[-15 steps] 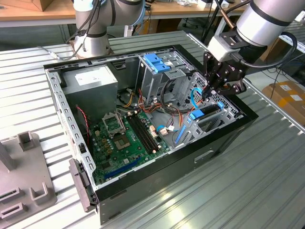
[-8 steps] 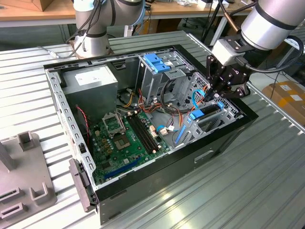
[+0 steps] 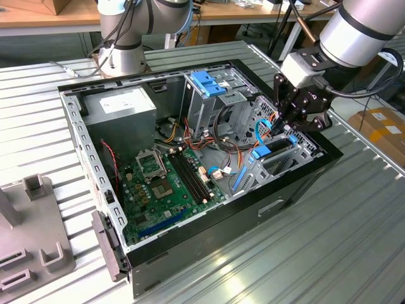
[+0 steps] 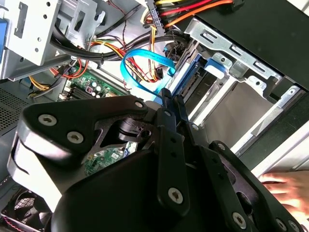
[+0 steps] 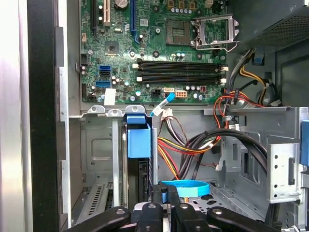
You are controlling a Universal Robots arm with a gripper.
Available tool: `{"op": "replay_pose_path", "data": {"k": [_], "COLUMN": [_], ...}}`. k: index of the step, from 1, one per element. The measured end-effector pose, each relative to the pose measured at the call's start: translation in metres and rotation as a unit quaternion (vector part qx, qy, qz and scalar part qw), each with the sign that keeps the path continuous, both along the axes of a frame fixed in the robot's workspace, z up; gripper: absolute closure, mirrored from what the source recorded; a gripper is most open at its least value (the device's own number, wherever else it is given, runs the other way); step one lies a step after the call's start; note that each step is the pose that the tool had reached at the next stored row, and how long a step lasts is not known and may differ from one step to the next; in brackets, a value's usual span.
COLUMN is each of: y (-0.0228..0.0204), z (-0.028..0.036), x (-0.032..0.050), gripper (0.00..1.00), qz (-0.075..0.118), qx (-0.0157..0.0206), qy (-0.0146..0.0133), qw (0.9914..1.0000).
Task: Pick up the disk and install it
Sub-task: 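Insert the first disk wire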
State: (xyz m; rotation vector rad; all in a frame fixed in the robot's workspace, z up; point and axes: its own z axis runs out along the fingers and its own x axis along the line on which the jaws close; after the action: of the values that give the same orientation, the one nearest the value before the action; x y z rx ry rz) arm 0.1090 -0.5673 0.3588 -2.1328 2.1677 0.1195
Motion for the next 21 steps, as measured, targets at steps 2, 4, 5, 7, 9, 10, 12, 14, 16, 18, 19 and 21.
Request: {"op": "replay_pose_path", "data": {"k": [2, 4, 5, 7, 9, 10, 12, 14, 16, 18, 19, 21], "y": [-0.0004, -0.0005, -0.0006, -0.0006, -0.0007, -0.0012, -0.0013, -0.0013, -0.0027, -0.0052, -0.0060, -0.0069], "z": [-0.0001, -0.0001, -0.0001, -0.0001, -0.0001, -0.0001, -0.0001, -0.0001, -0.0001, -0.0001, -0.0001, -0.0001], "x": [0.0000, 0.0000, 0.0000, 0.0000, 0.0000, 0.0000, 0.0000, 0.0000, 0.0000, -0.0001, 0.0000, 0.0000], "gripper": [0.84, 0.84, 0.84, 0.84, 0.84, 0.84, 0.84, 0.84, 0.84, 0.84, 0.84, 0.84], "qz": [0.000, 0.000, 0.000, 0.000, 0.000, 0.000, 0.000, 0.000, 0.000, 0.000, 0.000, 0.000], "qx": [0.0001, 0.0001, 0.0001, 0.0001, 0.0001, 0.0000, 0.0001, 0.0001, 0.0001, 0.0001, 0.0001, 0.0001], "qy": [0.0000, 0.0000, 0.0000, 0.0000, 0.0000, 0.0000, 0.0000, 0.0000, 0.0000, 0.0000, 0.0000, 0.0000], "qw": [1.00000, 1.00000, 1.00000, 1.00000, 1.00000, 1.00000, 1.00000, 1.00000, 1.00000, 1.00000, 1.00000, 1.00000]}}
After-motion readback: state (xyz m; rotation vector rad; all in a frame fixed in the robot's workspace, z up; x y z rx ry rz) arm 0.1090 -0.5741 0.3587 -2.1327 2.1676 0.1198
